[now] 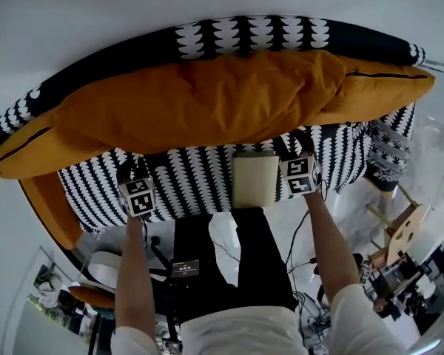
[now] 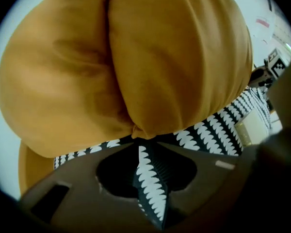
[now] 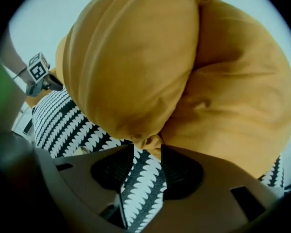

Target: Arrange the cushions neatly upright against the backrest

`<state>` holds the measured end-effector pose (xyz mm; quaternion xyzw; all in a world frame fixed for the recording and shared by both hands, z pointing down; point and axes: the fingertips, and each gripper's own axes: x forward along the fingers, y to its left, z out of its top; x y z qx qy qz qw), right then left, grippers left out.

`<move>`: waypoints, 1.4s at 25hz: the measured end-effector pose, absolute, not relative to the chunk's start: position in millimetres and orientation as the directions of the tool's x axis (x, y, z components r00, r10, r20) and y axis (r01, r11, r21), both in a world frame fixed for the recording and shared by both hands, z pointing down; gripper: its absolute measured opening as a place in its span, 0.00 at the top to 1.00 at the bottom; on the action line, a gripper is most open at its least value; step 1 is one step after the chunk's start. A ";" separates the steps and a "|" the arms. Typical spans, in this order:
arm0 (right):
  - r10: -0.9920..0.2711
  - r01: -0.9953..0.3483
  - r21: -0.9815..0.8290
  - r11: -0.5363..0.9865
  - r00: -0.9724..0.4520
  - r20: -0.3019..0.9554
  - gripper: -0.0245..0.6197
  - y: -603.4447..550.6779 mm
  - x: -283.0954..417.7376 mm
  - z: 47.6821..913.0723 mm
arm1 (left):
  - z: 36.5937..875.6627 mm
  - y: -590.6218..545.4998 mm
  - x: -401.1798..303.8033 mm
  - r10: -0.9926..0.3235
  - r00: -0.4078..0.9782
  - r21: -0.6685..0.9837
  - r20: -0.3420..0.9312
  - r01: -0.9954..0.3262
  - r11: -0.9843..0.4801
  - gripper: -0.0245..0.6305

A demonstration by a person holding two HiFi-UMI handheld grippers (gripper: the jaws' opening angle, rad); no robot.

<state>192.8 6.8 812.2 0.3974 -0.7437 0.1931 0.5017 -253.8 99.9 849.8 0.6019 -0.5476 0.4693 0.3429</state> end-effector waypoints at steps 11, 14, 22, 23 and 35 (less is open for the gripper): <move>-0.520 -0.821 0.036 0.570 -0.326 0.789 0.74 -3.7 129.2 744.1 | 765.8 33.0 -188.8 -0.559 0.096 0.016 0.823 -0.989 -0.146 0.88; -0.521 -0.819 0.054 0.571 -0.311 0.795 0.74 -29.9 117.9 762.7 | 783.6 10.2 -194.8 -0.521 0.080 -0.028 0.850 -0.980 -0.196 0.90; -0.474 -0.787 0.102 0.608 -0.258 0.842 0.74 -15.1 123.9 751.5 | 771.0 35.3 -205.7 -0.459 0.075 -0.036 0.885 -0.973 -0.228 0.90; -0.475 -0.789 0.107 0.605 -0.250 0.843 0.74 -6.8 129.5 741.8 | 759.4 43.7 -209.1 -0.459 0.071 -0.031 0.886 -0.977 -0.211 0.90; -0.573 -0.850 0.086 0.520 -0.273 0.772 0.74 76.1 119.9 568.8 | 539.1 119.3 -275.7 -0.634 0.187 0.130 0.750 -0.982 -0.135 0.95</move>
